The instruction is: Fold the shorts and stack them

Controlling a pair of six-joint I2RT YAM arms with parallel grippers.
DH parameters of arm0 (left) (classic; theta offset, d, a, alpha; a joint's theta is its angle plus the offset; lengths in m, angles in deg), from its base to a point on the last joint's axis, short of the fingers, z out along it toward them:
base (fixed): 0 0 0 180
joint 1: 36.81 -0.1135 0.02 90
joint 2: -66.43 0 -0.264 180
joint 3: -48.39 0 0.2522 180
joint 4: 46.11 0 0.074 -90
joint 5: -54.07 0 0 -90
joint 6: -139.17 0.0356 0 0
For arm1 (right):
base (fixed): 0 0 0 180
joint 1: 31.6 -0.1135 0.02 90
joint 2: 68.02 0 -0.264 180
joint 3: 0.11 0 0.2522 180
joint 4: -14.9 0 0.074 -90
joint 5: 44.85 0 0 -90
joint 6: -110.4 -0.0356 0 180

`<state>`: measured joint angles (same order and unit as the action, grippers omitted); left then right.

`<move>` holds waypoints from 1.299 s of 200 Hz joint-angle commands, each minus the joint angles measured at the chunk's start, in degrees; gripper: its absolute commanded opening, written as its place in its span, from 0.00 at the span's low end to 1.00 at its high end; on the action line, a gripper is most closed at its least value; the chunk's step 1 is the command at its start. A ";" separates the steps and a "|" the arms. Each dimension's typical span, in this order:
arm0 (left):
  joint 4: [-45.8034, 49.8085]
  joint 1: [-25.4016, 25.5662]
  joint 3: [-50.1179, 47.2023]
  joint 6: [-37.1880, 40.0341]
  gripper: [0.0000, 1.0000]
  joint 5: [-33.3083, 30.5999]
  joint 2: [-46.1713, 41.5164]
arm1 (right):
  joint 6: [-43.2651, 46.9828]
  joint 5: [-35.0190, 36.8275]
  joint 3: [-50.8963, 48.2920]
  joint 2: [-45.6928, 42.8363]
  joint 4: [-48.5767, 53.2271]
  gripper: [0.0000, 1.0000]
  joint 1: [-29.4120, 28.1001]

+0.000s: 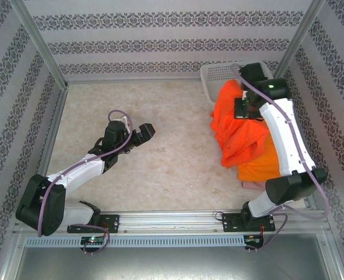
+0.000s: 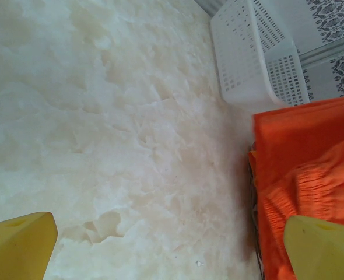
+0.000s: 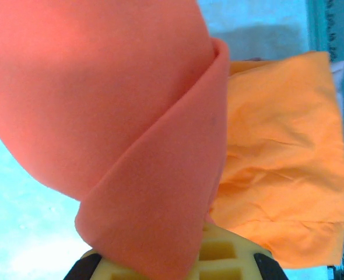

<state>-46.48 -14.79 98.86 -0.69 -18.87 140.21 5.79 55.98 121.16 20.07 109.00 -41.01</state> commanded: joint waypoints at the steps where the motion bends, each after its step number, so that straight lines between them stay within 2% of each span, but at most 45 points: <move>1: 1.10 -0.41 -0.66 0.96 1.00 -0.74 -0.73 | -0.30 -2.47 6.03 -2.88 5.15 0.00 3.24; 36: 1.38 -1.01 -0.93 1.13 1.00 -0.48 -1.02 | 1.66 0.06 8.27 -3.43 7.13 0.00 7.94; 69: 2.72 -1.84 -1.02 1.86 1.00 -0.27 -1.84 | 6.04 3.94 1.51 -3.60 3.64 0.00 13.07; 92: 5.49 -2.69 -1.21 3.52 1.00 -0.90 -3.64 | 9.28 10.15 -5.19 -2.58 -2.10 0.00 16.28; 104: 7.25 -3.23 -1.52 4.43 1.00 -1.52 -5.02 | 10.32 13.80 -8.30 -1.28 -4.94 0.15 17.62; 123: 10.45 -4.28 -1.96 6.00 1.00 -2.87 -7.83 | 11.71 25.14 -11.90 1.64 -8.16 0.28 19.08; 138: 14.24 -5.09 -2.23 7.39 1.00 -5.52 -10.92 | 10.51 31.38 -10.73 4.09 -7.41 0.76 20.91; 141: 15.05 -5.19 -2.23 7.68 1.00 -6.47 -11.66 | 10.08 31.78 -10.21 4.40 -7.17 0.82 21.21; 147: 17.41 -5.49 -2.18 8.25 1.00 -8.52 -13.22 | 9.30 31.69 -9.32 4.62 -6.81 0.85 21.73; 161: 21.53 -6.14 -2.29 10.49 1.00 -14.42 -17.12 | 7.51 28.70 -8.12 3.63 -7.20 0.93 22.24; 170: 23.85 -6.34 -2.34 12.47 1.00 -19.83 -19.58 | 6.35 23.24 -8.65 1.94 -8.56 0.96 22.22; 187: 25.01 -7.03 -3.61 17.78 1.00 -29.81 -23.86 | 4.72 7.82 -14.14 -3.96 -15.97 0.98 22.24; 206: 20.92 -8.47 -6.85 24.08 1.00 -38.70 -27.04 | 2.93 -9.03 -27.14 -12.42 -29.18 0.98 22.17; 217: 15.39 -9.77 -9.76 28.53 1.00 -40.10 -28.14 | 2.29 -16.26 -36.60 -17.37 -39.47 0.98 22.15; 231: 7.85 -11.27 -13.56 32.29 1.00 -41.23 -28.65 | 0.88 -20.30 -47.53 -22.72 -51.80 0.98 22.05; 242: 2.34 -13.33 -16.20 33.59 1.00 -40.69 -27.91 | 0.74 -21.37 -55.58 -25.80 -60.73 0.98 21.96; 260: -4.30 -18.57 -19.16 33.39 1.00 -36.26 -24.27 | 2.90 -21.73 -65.20 -28.39 -71.31 0.98 21.81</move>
<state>-37.49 -28.41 82.73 27.07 -54.91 112.95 8.50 42.30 66.56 -6.66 60.06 -18.74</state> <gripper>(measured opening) 0.998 0.978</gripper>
